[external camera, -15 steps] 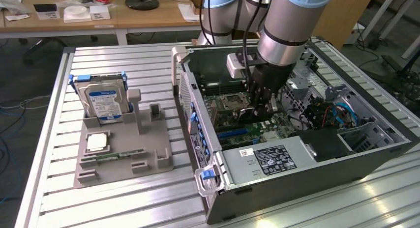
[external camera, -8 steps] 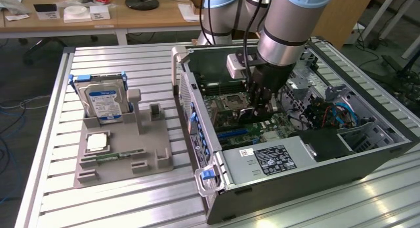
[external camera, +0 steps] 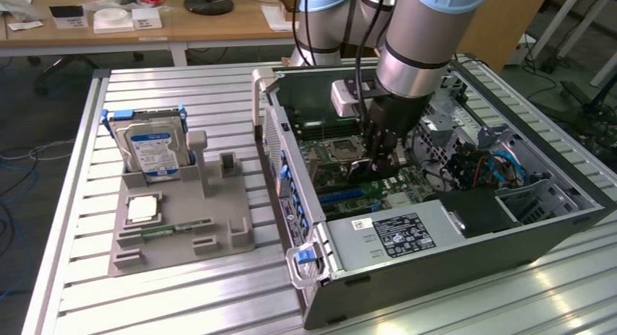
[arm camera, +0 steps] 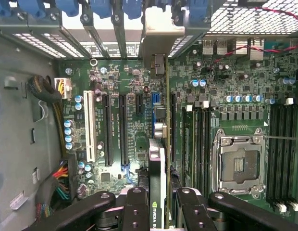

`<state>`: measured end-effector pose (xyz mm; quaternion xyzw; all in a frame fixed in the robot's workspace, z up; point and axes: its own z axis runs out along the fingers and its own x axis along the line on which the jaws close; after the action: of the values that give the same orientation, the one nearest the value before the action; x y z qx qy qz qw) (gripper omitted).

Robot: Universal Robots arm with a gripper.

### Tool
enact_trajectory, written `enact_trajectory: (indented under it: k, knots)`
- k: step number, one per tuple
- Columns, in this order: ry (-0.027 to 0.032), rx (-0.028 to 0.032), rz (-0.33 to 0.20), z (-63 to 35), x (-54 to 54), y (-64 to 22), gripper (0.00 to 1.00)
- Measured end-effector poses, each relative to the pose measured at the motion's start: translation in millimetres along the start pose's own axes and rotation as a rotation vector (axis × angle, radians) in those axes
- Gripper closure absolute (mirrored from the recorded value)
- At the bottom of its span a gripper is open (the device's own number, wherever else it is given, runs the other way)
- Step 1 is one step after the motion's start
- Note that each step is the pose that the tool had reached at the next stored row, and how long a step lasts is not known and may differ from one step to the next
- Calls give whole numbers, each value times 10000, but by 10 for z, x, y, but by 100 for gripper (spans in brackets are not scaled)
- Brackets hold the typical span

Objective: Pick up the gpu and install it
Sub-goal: 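Insert the gpu into the slot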

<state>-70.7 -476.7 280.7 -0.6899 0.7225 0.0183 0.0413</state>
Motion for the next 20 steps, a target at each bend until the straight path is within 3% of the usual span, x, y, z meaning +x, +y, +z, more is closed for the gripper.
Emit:
enact_trajectory:
  k: [4, 8, 18, 20]
  knots:
    - [3, 0, -1, 1, 0, 0, 73]
    - [48, 2, -2, 36, 2, 7, 73]
    - [60, 3, -2, 68, 5, 9, 73]
    - [62, -20, 0, 69, 4, 3, 73]
